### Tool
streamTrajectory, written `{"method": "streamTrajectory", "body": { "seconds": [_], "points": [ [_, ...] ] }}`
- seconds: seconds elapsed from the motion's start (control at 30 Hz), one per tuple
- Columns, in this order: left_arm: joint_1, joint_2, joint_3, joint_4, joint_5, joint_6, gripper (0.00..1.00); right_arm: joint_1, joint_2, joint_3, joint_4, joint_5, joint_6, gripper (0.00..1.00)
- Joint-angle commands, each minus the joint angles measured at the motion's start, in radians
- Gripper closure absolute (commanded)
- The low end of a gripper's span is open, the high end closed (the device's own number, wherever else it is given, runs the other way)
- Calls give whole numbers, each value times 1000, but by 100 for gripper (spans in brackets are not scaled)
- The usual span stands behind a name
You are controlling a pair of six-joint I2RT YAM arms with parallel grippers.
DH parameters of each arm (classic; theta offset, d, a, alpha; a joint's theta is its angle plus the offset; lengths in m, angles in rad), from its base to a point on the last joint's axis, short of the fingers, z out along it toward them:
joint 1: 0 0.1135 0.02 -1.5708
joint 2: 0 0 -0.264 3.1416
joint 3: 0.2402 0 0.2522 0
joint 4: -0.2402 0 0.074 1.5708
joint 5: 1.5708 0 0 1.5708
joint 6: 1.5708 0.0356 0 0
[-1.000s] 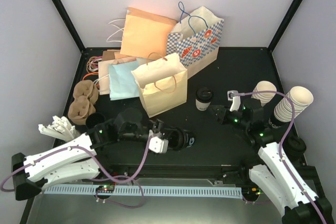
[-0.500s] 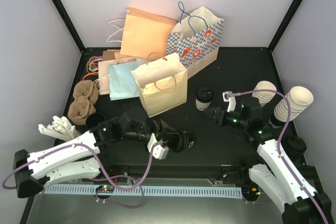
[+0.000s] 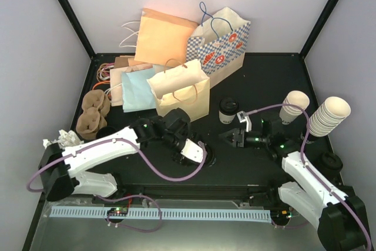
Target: Pack the takeout coffee
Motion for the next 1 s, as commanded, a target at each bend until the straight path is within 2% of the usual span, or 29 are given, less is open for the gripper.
{"method": "streamTrajectory", "body": {
  "seconds": [0.0,0.2,0.43,0.57,0.8,0.97],
  "points": [
    [8,81,58,-126,-11,6,64,16,4,-26,87,-83,64,57],
    [8,223,176,-266,-81,2,66,32,4,-74,115,-122,94,58],
    [2,283,205,-262,-162,-36,66,91,44,-90,83,-123,73,57],
    [-8,308,214,-245,-214,-76,65,116,83,-112,132,-106,91,58],
    [-12,337,199,-232,-198,-78,65,196,181,-94,191,-59,110,60],
    [-5,313,158,-202,-169,-81,65,211,206,-89,225,-13,132,66]
  ]
}}
